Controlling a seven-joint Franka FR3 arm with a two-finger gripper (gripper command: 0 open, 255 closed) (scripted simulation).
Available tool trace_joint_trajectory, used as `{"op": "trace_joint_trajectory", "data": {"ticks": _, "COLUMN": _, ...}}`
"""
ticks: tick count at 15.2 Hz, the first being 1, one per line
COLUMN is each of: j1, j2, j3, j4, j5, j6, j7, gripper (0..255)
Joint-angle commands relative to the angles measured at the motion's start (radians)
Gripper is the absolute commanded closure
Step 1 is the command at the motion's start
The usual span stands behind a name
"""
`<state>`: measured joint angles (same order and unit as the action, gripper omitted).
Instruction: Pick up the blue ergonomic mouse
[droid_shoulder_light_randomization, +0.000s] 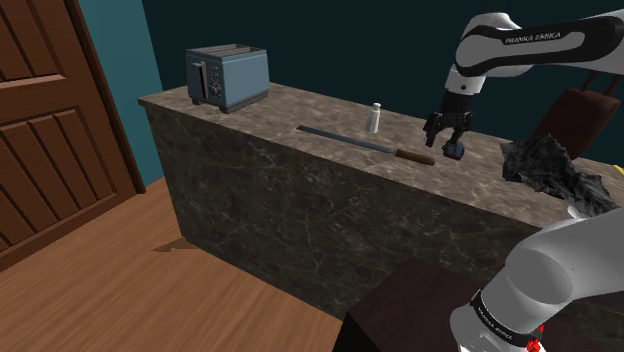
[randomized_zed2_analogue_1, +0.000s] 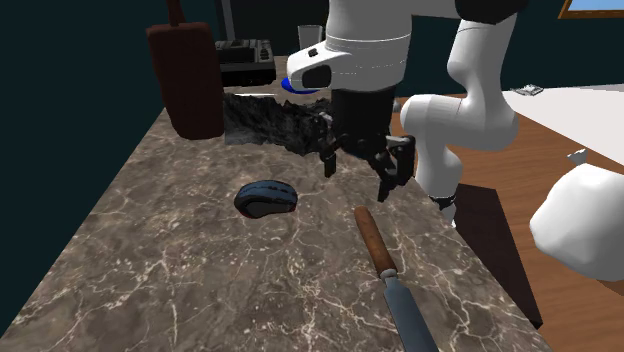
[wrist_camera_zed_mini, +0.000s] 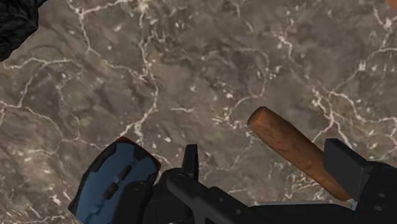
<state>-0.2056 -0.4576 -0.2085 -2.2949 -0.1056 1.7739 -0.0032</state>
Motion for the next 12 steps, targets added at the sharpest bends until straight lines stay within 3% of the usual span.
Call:
{"op": "trace_joint_trajectory", "data": {"ticks": 1, "j1": -0.023, "j2": 0.05, "j3": -0.023, "j4": 0.029, "j5": -0.01, "j6": 0.038, "j7": 0.016, "gripper": 0}}
{"op": "trace_joint_trajectory", "data": {"ticks": 12, "j1": -0.13, "j2": 0.293, "j3": -0.143, "j4": 0.222, "j5": -0.016, "j6": 0.178, "j7": 0.104, "gripper": 0}}
